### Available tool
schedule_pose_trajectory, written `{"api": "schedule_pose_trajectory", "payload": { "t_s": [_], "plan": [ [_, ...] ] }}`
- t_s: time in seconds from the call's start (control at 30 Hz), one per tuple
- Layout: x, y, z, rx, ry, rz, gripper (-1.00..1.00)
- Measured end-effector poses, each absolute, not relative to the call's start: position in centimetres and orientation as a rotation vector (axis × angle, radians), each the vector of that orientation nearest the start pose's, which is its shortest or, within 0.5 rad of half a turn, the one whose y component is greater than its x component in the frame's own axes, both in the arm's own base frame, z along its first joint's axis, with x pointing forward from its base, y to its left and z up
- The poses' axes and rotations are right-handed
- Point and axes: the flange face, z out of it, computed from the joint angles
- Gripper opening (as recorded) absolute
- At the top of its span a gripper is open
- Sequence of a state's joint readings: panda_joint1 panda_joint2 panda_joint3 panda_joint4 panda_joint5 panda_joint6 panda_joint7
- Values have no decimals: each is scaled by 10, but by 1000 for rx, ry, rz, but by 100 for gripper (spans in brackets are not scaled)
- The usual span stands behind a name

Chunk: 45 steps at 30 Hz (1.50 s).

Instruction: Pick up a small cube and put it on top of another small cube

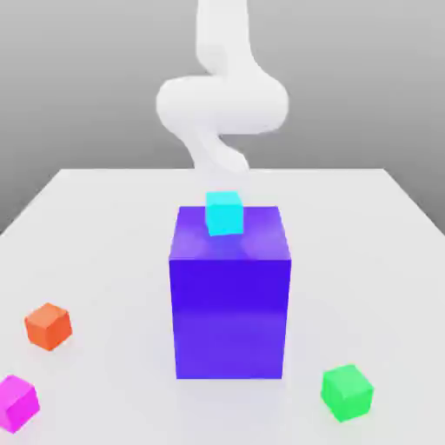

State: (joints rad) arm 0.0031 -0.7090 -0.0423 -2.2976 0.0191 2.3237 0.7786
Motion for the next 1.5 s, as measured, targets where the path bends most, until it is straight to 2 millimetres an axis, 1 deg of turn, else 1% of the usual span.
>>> {"api": "schedule_pose_trajectory", "payload": {
  "t_s": [0.13, 0.27, 0.4, 0.53, 0.67, 0.8, 0.9, 1.0, 1.07, 1.13, 1.17, 1.33, 1.37, 1.4, 1.43, 1.5],
  "plan": [
    [426, -55, 627, -2475, 1158, -788, 0],
    [462, -90, 567, -2488, 1248, -654, 0],
    [487, -127, 503, -2495, 1345, -527, 0],
    [500, -163, 435, -2500, 1449, -407, 0],
    [498, -207, 367, -2493, 1578, -295, 0],
    [489, -238, 300, -2506, 1677, -183, 0],
    [474, -263, 251, -2513, 1761, -103, 0],
    [452, -288, 205, -2520, 1846, -25, 0],
    [448, -294, 176, -2524, 1865, -8, 0],
    [446, -295, 146, -2525, 1870, -4, 0],
    [445, -295, 134, -2524, 1871, -2, -100],
    [445, -295, 134, -2523, 1871, 0, -100],
    [445, -295, 128, -2523, 1872, 0, -100],
    [445, -296, 133, -2523, 1872, 0, -100],
    [446, -296, 143, -2525, 1871, -1, -100],
    [446, -296, 169, -2524, 1871, -1, -100]
  ]
}}
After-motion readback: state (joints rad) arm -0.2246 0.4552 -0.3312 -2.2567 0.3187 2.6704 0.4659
